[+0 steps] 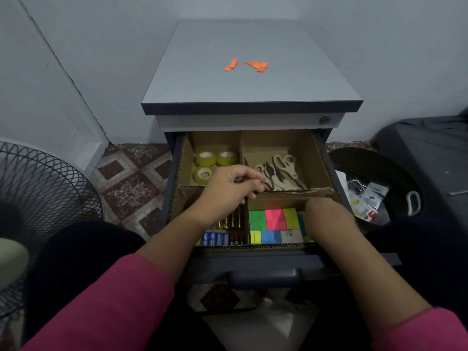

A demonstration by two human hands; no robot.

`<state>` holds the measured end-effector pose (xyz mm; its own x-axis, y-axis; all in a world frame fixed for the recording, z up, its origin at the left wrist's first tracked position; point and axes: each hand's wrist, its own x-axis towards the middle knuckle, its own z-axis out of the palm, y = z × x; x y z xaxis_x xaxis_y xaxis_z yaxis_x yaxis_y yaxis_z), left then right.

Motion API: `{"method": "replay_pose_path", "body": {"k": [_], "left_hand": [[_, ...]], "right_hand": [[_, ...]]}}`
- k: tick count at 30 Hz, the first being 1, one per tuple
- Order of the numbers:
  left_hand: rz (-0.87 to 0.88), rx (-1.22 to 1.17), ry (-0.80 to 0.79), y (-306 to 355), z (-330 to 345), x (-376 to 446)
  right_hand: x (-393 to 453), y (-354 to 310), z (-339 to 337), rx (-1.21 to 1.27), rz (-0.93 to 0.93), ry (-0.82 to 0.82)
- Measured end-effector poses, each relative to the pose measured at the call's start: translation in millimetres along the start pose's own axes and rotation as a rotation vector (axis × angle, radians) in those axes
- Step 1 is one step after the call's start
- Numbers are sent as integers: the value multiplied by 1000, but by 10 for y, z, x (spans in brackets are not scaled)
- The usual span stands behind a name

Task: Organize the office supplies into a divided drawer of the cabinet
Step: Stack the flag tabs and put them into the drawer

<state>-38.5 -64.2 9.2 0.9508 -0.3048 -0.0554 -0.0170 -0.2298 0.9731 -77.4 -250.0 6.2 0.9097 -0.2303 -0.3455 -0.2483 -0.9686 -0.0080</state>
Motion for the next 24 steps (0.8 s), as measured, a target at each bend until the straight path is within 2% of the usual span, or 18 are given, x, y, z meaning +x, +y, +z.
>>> {"method": "replay_pose_path", "body": {"k": [11,13,16,18,24], "left_hand": [[0,4,4,5,1,1],[0,10,-2,14,2,2],[-3,13,-7,15,8,3],[-2,10,-5,16,9,2],[0,7,-3,17,10,1]], "right_hand": [[-25,15,-86,15,7,31],[-8,36,-168,121,-34,35],[-25,29,-236,522,-128,-121],[-44,0,-199,712,-127,-221],[23,-55,-3,659,-103,-245]]}}
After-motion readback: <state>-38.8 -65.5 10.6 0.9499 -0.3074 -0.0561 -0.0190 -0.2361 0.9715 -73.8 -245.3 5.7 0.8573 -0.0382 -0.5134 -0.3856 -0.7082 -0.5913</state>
